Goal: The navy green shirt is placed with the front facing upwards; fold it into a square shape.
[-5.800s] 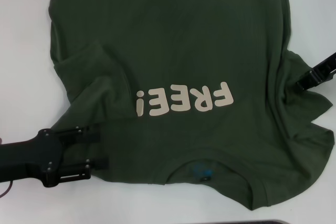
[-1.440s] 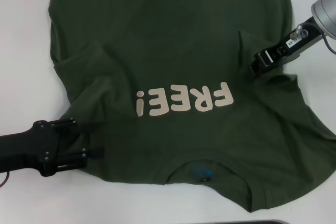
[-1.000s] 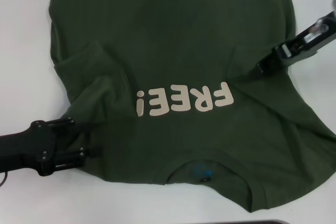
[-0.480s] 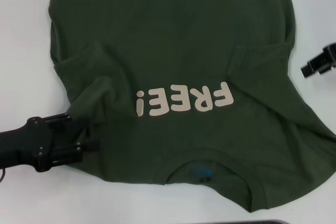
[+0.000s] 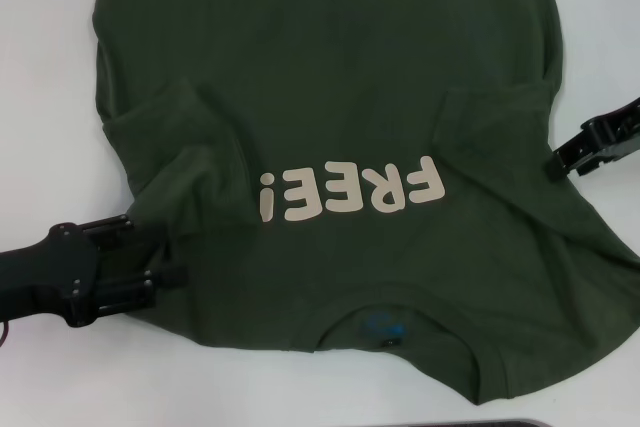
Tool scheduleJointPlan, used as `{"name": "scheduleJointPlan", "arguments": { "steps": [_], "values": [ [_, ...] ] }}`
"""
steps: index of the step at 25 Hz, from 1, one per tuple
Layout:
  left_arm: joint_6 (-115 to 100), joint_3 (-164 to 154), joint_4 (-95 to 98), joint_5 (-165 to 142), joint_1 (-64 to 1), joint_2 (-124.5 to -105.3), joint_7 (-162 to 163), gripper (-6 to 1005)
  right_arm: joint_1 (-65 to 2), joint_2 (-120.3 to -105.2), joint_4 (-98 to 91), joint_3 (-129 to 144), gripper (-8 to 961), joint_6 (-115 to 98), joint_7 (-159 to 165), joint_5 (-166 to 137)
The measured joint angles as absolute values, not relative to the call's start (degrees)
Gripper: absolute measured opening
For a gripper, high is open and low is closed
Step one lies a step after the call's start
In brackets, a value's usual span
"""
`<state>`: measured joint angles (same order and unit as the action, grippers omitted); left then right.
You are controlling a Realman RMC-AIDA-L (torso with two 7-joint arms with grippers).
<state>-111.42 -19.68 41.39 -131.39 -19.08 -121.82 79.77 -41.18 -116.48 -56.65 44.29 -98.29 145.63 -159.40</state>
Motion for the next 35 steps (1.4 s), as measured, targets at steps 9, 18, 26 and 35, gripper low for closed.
{"name": "scheduleJointPlan", "arguments": {
  "steps": [9, 18, 26, 35],
  "values": [
    [-111.3, -19.7, 41.4, -131.4, -19.4, -121.82, 79.6, 717, -41.5, -117.02, -52.4, 44.3, 475, -96.0, 145.2, -158.7],
    [-111.3, -19.7, 41.4, -131.4, -19.4, -121.81, 79.6, 717, -42.1, -118.45, -51.1, 44.7, 477, -97.6, 143.4, -152.2],
    [-111.3, -19.7, 41.5, -131.4, -19.5, -121.82, 79.6, 717, -43.5, -119.50, -45.0, 50.9, 479, -98.7, 140.6, -146.2],
    [-111.9, -17.0, 41.5, -131.4, -19.6, -121.06, 80.9, 717, -39.1, -117.14, -56.2, 42.2, 481, -102.2, 135.6, -143.7]
  ]
}}
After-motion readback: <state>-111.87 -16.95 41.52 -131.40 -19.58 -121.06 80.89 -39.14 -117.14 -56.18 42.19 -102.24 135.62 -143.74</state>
